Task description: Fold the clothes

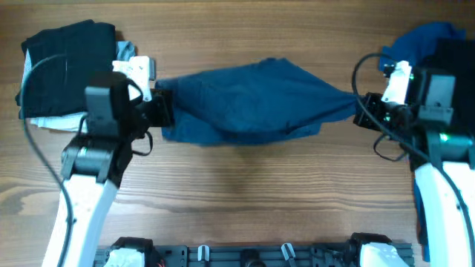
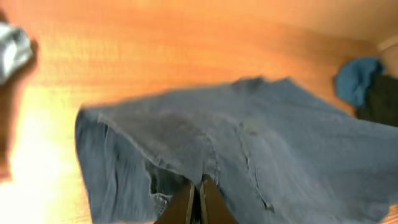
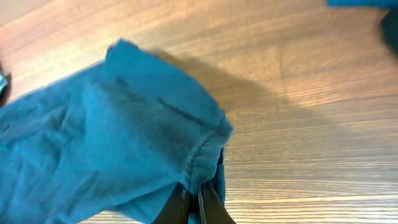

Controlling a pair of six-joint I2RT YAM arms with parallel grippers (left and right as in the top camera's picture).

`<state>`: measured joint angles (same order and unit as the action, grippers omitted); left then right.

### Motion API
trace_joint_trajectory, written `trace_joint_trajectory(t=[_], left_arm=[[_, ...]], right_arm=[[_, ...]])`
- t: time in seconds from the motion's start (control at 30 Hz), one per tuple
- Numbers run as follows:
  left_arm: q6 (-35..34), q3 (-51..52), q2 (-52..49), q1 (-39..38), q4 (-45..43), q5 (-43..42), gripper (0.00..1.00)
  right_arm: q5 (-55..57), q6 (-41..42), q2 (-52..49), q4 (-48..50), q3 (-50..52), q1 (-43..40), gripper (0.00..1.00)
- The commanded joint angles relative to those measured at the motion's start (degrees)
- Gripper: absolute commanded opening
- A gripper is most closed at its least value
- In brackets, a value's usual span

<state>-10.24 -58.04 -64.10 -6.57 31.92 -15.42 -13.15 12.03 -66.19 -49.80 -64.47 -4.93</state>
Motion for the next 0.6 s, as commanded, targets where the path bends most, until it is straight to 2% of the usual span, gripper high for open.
trace_joint_trajectory(t=[0.0, 0.1, 0.33, 0.57], left_arm=[[-0.8, -0.9, 5.8, 0.4, -0.5, 0.2, 0.04], [-1.2, -2.3, 9.6, 0.4, -0.8, 0.5, 0.04], [-3.8, -8.7, 16.3, 0.3, -0.6, -0.3, 0.04], [-4.1, -17.7, 21.8, 0.3, -0.1, -6.8, 0.04]], right_arm=[[1.7, -1.8, 4.6, -0.6, -2.7, 0.1, 0.04], [1.5, -1.7, 7.6, -2.7, -6.2, 0.1, 0.04], [1.8, -4.3, 9.9, -10.9, -21.5, 0.1, 0.04], [4.9, -4.6, 9.9, -18.6, -39.6, 0.1, 0.04]])
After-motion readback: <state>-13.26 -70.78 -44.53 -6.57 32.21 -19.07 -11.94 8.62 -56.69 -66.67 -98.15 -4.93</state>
